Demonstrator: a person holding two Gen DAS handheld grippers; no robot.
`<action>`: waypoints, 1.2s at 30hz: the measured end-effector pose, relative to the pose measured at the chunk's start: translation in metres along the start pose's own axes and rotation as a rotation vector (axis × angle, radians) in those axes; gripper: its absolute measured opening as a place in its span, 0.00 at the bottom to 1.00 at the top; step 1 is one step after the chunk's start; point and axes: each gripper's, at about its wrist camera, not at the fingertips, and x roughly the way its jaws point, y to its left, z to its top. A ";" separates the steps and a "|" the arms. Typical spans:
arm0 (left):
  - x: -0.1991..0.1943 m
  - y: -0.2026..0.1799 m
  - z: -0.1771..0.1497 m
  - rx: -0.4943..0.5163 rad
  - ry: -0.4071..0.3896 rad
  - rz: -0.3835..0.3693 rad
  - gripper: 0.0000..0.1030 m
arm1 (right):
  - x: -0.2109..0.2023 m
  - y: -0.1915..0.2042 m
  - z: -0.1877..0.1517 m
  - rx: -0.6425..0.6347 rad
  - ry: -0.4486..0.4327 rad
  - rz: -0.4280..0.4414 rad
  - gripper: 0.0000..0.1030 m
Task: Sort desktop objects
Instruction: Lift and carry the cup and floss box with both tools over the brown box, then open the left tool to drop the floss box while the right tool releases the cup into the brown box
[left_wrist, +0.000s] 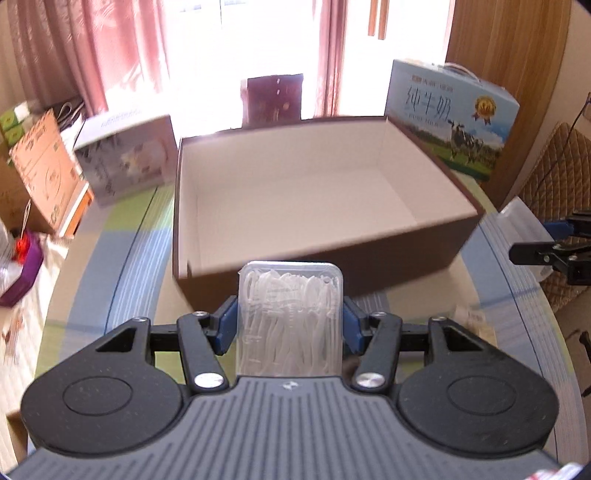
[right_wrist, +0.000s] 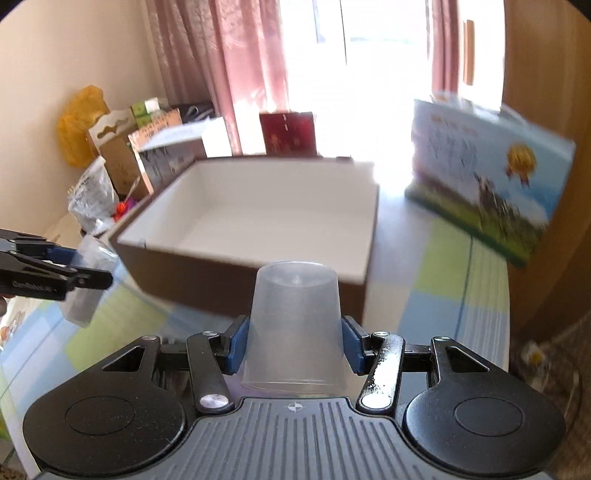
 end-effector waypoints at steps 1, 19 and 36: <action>0.003 0.001 0.007 0.003 -0.003 0.001 0.51 | 0.003 0.001 0.006 -0.006 -0.007 0.000 0.48; 0.078 0.021 0.087 0.023 0.007 0.021 0.51 | 0.085 -0.001 0.078 -0.079 -0.002 -0.026 0.48; 0.184 0.053 0.124 0.091 0.113 0.103 0.51 | 0.198 -0.015 0.112 -0.159 0.111 -0.109 0.48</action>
